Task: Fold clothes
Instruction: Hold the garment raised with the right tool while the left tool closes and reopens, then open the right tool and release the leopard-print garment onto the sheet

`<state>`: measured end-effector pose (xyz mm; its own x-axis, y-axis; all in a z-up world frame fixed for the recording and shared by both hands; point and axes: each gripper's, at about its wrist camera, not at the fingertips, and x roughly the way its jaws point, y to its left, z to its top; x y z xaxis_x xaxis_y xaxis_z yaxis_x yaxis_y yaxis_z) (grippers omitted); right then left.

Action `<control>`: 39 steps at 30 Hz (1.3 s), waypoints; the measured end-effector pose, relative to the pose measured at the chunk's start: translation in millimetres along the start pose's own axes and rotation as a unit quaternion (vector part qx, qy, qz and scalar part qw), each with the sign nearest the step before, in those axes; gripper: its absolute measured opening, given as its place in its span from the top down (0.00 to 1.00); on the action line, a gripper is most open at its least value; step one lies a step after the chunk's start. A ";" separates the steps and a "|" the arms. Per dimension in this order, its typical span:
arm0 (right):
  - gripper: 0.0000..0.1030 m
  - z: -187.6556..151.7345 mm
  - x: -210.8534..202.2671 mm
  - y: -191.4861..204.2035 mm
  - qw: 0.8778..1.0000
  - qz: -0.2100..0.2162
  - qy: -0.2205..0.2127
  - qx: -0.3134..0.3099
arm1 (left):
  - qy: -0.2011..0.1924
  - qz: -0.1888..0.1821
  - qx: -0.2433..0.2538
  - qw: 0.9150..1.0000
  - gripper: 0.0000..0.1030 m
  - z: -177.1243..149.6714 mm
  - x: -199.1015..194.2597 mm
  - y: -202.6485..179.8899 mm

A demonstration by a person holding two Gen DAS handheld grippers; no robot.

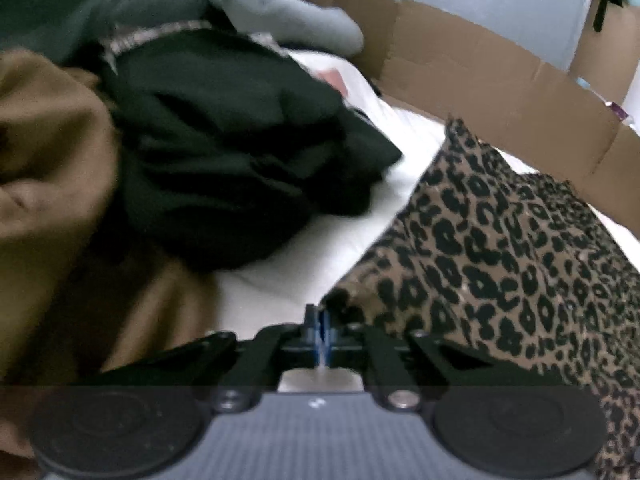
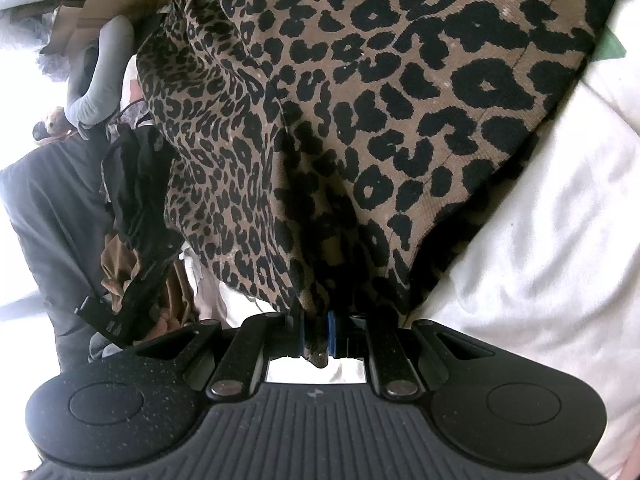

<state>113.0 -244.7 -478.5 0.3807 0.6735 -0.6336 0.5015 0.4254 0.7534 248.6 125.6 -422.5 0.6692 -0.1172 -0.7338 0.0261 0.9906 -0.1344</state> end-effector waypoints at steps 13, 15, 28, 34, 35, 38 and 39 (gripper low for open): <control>0.92 -1.5 8.3 0.9 1.000 -0.005 0.010 -0.006 | 0.019 0.012 -0.007 1.000 0.82 -2.0 -11.2 17.2; 0.92 -1.0 8.2 0.0 1.000 -0.007 0.010 -0.007 | 0.016 0.014 -0.009 1.000 0.79 -2.2 -15.7 18.9; 0.92 -1.4 9.3 -0.1 1.000 -0.014 0.015 -0.010 | 0.014 -0.028 -0.116 0.993 0.62 3.5 6.0 32.6; 0.92 -1.0 11.0 -0.6 1.000 -0.012 0.019 -0.007 | 0.030 -0.059 -0.155 0.986 0.97 -1.0 6.9 35.7; 0.92 -1.1 11.5 0.1 1.000 -0.012 0.020 -0.008 | 0.022 -0.055 -0.147 0.987 0.98 -0.2 1.1 34.7; 0.92 -1.6 12.5 5.1 1.000 -0.008 0.022 -0.018 | -0.005 -0.050 -0.138 0.989 0.98 7.8 -16.9 32.6; 0.92 -1.8 12.7 7.1 0.999 -0.006 0.023 -0.021 | -0.013 -0.049 -0.136 0.989 0.98 10.4 -22.4 32.2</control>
<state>120.0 -232.0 -480.9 0.3382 0.6956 -0.6338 0.4720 0.4572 0.7537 242.1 160.8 -403.5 0.6919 -0.2061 -0.6919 -0.1065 0.9188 -0.3802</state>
